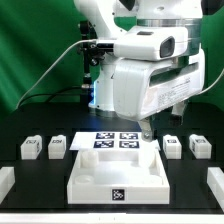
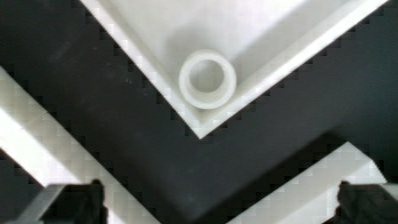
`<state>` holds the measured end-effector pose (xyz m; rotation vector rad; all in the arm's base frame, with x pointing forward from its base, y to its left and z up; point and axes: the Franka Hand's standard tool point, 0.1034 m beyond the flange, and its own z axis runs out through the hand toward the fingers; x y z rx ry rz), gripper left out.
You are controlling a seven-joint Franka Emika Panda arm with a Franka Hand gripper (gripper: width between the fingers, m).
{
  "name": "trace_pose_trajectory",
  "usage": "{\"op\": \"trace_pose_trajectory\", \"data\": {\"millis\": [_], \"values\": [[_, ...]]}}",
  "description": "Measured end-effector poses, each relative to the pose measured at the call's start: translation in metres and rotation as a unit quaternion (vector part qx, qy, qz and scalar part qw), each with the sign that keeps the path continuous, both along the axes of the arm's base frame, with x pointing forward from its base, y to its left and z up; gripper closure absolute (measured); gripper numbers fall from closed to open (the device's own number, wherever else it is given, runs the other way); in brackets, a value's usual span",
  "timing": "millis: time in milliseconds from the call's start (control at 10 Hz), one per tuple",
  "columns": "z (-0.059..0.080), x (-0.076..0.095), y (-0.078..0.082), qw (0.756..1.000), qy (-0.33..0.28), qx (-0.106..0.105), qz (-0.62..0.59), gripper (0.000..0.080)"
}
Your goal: Assemble one leg
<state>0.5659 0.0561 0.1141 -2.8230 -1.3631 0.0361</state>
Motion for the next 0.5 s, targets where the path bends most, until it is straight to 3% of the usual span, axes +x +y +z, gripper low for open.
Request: {"op": "trace_pose_trajectory", "data": {"millis": [400, 500], "values": [[-0.001, -0.002, 0.000, 1.000, 0.001, 0.000, 0.014, 0.0150], [-0.003, -0.011, 0.000, 1.000, 0.006, -0.001, 0.021, 0.0150]]}}
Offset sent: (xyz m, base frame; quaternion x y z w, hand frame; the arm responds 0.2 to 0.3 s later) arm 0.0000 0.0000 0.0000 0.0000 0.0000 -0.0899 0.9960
